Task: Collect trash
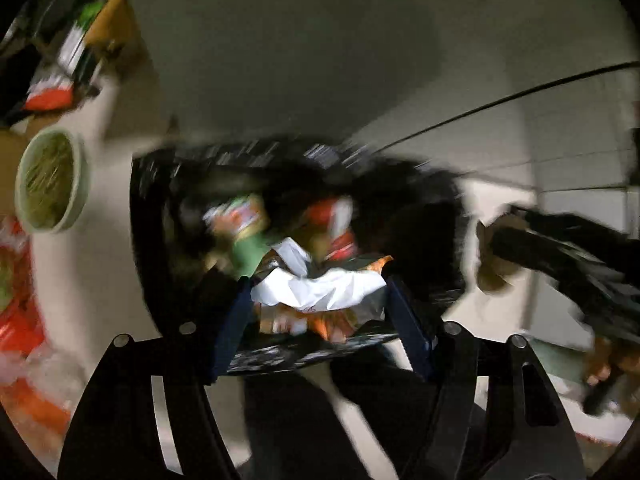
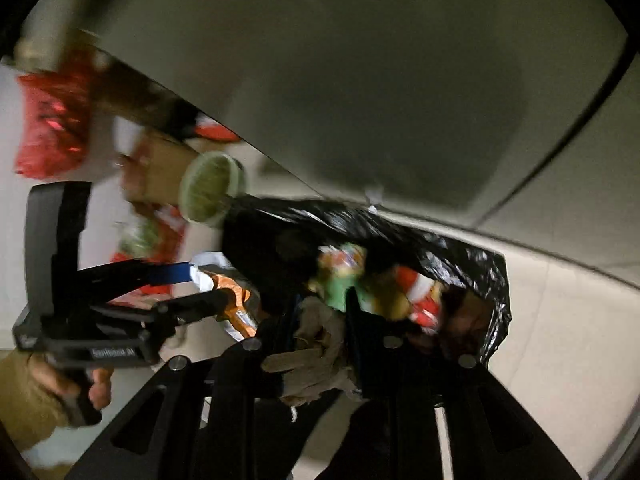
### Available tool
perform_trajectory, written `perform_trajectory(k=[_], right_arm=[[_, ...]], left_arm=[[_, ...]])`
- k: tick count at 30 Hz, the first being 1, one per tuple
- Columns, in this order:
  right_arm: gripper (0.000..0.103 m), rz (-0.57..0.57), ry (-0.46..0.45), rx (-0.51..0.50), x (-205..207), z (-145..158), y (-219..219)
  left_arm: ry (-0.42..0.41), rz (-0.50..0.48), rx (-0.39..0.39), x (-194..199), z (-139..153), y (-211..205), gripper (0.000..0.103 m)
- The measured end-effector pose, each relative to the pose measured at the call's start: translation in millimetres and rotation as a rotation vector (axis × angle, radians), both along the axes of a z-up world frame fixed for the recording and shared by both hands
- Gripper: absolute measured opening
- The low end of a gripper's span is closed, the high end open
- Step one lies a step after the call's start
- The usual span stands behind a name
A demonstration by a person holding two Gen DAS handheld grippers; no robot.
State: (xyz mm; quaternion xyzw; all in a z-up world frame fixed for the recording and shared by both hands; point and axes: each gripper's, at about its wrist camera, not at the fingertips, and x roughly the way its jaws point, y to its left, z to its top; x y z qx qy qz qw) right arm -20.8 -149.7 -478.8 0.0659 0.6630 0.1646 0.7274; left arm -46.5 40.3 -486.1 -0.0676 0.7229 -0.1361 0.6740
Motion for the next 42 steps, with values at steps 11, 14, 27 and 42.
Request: perform_trajectory(k=[11, 14, 27, 42], right_arm=[[0.069, -0.062, -0.001, -0.043, -12, 24, -24], [0.069, -0.071, -0.058, -0.006, -17, 68, -23], [0.086, -0.02, -0.641, 0.196, 32, 323, 12], [0.085, -0.513, -0.353, 0.529, 235, 313, 35]], left_arm=[[0.04, 0.08, 0.079, -20, 26, 45, 0.083], [-0.038, 0.102, 0.074, -20, 79, 60, 0.083], [-0.575, 0.251, 0.061, 13, 316, 87, 0.089], [-0.508, 0.368, 0.035, -18, 306, 148, 0.089]])
